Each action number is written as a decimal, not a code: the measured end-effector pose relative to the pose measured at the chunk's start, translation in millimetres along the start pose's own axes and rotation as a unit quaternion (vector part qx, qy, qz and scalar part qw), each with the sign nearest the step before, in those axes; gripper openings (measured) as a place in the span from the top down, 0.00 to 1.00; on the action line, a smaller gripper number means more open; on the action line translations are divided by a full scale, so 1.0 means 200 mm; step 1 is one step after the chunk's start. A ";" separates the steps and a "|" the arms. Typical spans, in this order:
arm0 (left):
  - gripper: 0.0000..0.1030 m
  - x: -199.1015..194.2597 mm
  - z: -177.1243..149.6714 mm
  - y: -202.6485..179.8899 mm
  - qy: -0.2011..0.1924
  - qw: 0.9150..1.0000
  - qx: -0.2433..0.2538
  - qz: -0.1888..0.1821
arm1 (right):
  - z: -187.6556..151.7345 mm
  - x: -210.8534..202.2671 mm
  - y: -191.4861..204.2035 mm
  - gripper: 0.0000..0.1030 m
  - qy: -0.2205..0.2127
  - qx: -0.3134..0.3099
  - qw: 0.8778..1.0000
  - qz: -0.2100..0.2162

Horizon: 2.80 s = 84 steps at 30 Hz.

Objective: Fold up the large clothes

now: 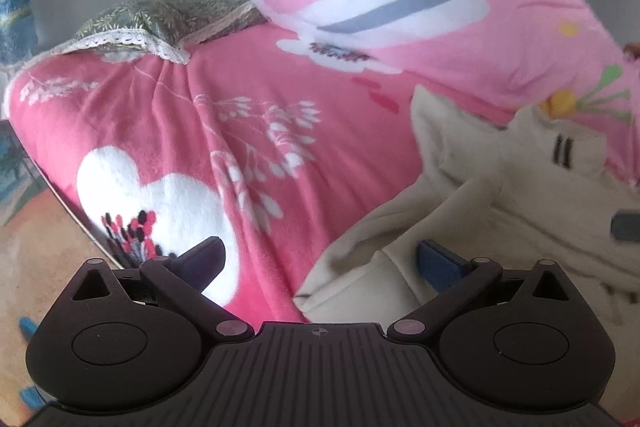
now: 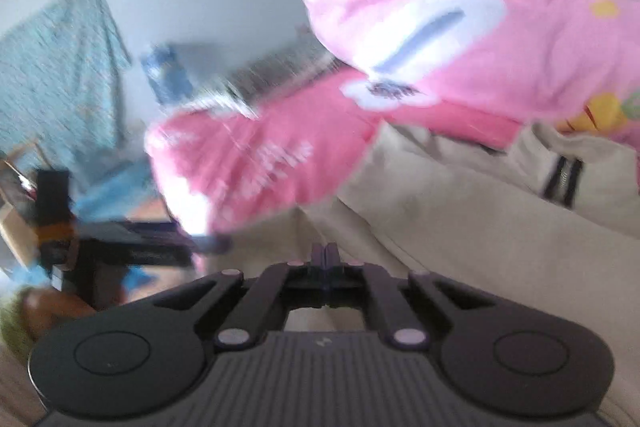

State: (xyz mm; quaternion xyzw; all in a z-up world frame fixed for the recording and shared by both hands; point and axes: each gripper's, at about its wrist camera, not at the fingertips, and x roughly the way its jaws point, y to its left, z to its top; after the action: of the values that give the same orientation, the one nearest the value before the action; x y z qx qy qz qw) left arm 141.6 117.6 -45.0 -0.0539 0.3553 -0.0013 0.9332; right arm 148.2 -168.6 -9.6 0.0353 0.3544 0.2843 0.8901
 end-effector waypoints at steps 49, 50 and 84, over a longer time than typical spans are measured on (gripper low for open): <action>0.00 0.03 -0.05 -0.25 0.016 0.992 0.119 0.027 | -0.05 -0.14 -0.19 0.00 -0.020 0.029 0.987 -0.158; 0.00 0.03 -0.05 -0.24 0.019 0.993 0.114 0.026 | -0.07 -0.24 -0.24 0.00 -0.031 0.042 0.985 -0.163; 0.00 0.06 -0.04 -0.23 0.030 0.992 0.117 0.042 | -0.33 -0.21 -0.07 0.00 0.028 -0.085 0.995 -0.051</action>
State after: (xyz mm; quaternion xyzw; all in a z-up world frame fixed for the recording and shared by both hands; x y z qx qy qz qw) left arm 146.4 71.1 -54.4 0.0710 0.3823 -0.0060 0.9213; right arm 88.2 -211.3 -36.8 -0.0671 0.3552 0.2686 0.8928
